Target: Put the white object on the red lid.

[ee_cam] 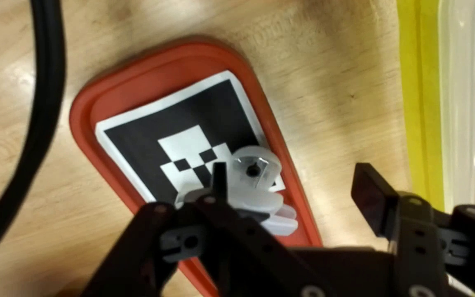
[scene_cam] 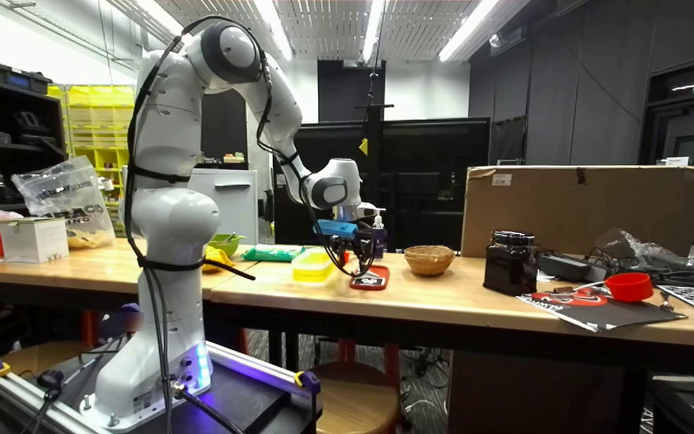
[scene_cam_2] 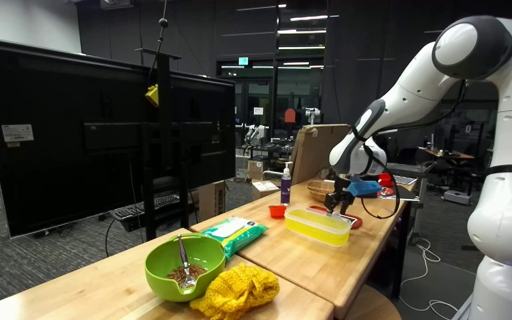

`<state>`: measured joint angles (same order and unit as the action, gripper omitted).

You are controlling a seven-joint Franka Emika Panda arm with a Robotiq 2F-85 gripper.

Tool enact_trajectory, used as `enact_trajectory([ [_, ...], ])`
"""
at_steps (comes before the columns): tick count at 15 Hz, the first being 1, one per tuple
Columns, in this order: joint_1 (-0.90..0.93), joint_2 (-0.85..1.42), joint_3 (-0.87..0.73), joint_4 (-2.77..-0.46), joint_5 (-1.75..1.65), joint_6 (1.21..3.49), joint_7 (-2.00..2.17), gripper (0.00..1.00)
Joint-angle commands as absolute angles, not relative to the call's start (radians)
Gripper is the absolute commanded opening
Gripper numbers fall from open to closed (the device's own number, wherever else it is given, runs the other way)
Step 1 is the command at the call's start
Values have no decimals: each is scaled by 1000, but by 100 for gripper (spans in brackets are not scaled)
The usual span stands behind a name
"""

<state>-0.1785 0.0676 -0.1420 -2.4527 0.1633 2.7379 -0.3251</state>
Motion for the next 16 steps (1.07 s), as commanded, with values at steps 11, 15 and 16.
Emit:
enact_trajectory([
  [11,-119,-225,-68,-2406,-155,2381,11,100],
  [15,-52,-260,5,-2356,-124,2254,69,100],
  [16,-32,-266,24,-2345,-119,2231,82,100],
])
